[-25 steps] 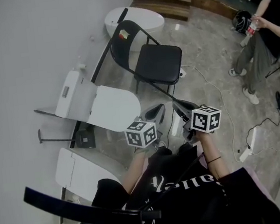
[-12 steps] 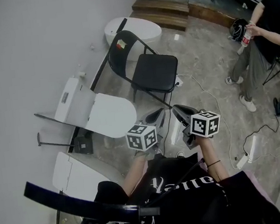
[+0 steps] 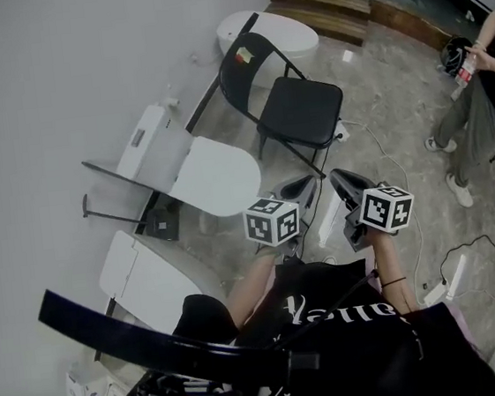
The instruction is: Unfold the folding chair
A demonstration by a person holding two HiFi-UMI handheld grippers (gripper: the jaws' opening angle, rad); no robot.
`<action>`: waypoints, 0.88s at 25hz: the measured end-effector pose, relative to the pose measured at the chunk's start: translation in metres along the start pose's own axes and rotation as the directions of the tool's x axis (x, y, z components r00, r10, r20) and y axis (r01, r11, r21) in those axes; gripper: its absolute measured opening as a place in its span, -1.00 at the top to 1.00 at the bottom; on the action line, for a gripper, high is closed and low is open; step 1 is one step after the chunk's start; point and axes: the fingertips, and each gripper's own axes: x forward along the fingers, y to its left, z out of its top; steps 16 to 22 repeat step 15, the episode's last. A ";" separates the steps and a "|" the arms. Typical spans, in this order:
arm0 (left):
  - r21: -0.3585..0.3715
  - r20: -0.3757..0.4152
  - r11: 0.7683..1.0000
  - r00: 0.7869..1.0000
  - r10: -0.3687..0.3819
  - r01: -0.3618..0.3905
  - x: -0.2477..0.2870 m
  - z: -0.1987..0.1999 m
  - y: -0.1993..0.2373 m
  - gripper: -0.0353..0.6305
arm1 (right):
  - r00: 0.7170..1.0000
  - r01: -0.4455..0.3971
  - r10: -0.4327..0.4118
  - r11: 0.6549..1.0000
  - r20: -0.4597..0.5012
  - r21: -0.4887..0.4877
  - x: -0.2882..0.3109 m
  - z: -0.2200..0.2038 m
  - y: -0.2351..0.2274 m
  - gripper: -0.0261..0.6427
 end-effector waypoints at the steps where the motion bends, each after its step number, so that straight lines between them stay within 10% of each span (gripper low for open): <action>1: -0.003 -0.003 1.000 1.000 0.003 -0.003 0.000 -0.001 0.000 0.88 | 1.000 -0.003 0.003 1.000 -0.007 -0.001 0.001 -0.001 0.000 0.84; 22: -0.015 0.001 0.999 0.999 0.048 -0.048 0.002 -0.004 0.009 0.88 | 0.999 -0.021 0.021 1.000 -0.029 -0.009 0.004 -0.003 -0.010 0.84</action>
